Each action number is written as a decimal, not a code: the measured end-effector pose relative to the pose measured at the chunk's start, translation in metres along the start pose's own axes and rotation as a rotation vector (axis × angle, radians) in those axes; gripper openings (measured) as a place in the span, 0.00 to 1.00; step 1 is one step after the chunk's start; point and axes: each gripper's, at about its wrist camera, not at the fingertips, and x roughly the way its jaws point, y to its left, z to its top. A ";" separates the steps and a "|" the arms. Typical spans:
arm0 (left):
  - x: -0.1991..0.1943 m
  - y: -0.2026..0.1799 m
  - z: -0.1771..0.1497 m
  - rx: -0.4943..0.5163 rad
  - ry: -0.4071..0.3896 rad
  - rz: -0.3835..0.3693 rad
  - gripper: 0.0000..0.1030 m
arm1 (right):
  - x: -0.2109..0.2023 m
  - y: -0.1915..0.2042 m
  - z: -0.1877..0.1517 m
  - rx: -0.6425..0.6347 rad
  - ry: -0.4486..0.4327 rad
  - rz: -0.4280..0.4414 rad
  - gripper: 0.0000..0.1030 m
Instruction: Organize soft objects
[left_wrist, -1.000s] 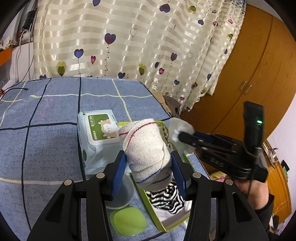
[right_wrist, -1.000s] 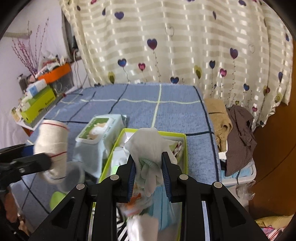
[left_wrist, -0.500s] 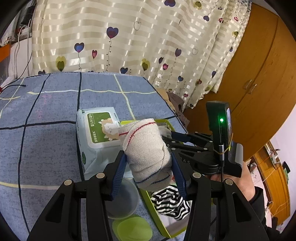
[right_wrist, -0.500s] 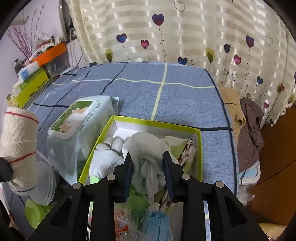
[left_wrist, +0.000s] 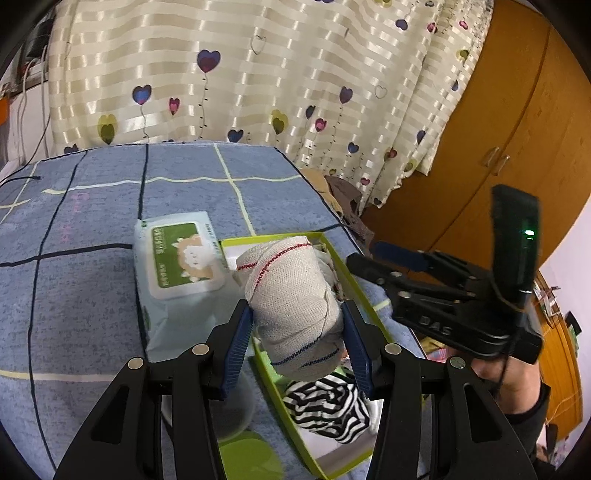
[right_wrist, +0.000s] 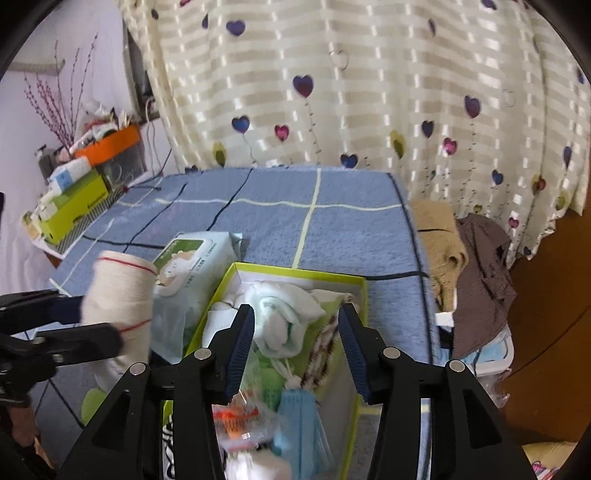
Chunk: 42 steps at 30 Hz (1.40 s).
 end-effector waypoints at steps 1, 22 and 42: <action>0.003 -0.003 0.000 0.005 0.008 -0.006 0.48 | -0.004 -0.002 -0.002 0.005 -0.005 -0.004 0.45; 0.074 -0.038 -0.005 0.107 0.214 -0.032 0.50 | -0.033 -0.033 -0.047 0.127 -0.008 -0.024 0.46; 0.027 -0.040 -0.011 0.113 0.123 -0.033 0.50 | -0.077 -0.002 -0.055 0.087 -0.044 -0.037 0.47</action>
